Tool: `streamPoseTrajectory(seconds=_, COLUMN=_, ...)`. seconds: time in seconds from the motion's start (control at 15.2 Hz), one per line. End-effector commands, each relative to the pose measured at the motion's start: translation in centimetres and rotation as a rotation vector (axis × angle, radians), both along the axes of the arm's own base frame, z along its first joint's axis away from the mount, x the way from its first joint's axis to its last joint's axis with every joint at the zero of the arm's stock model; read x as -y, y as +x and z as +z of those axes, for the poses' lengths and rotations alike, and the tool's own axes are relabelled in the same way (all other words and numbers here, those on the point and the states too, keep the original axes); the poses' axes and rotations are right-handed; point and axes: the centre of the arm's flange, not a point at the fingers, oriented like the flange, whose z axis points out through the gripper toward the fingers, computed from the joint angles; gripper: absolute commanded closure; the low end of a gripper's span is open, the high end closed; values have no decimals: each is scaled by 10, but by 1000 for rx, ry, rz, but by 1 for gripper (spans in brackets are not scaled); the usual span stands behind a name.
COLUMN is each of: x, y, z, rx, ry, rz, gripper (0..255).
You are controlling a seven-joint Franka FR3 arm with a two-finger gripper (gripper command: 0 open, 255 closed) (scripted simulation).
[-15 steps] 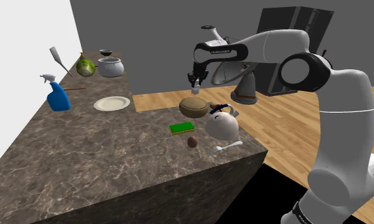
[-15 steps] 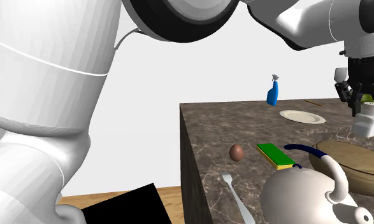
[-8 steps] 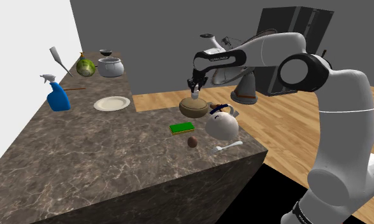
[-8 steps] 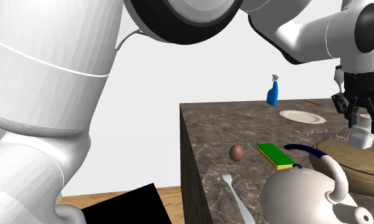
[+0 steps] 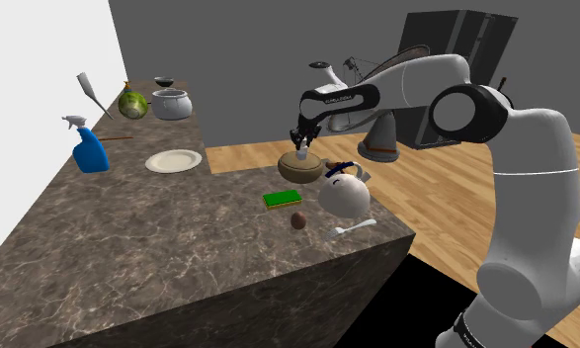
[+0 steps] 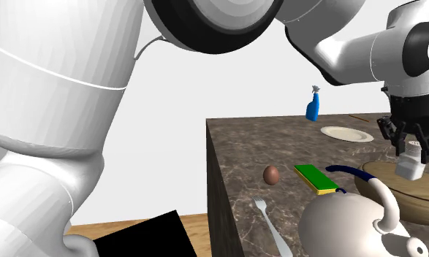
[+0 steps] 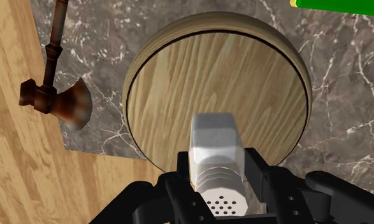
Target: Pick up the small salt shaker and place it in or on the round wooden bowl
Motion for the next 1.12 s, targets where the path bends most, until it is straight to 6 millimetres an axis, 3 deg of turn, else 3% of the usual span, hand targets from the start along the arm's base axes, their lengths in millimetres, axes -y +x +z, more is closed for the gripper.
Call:
streamPoseTrajectory(seconds=0.0, x=0, y=0, z=-1, rx=-1, ry=0, rz=0, gripper=255)
streamPoseTrajectory(seconds=0.2, x=0, y=0, z=-1, rx=-1, ry=0, rz=0, gripper=255)
streamPoseTrajectory(seconds=0.26, x=0, y=0, z=-1, rx=-1, ry=0, rz=0, gripper=0)
streamPoseTrajectory(seconds=0.59, x=0, y=0, z=-1, rx=-1, ry=0, rz=0, gripper=0)
streamPoseTrajectory(seconds=0.86, x=-8, y=-13, z=47, rx=-1, ry=0, rz=0, gripper=0)
streamPoseTrajectory(seconds=1.06, x=-8, y=-13, z=47, rx=-1, ry=0, rz=0, gripper=0)
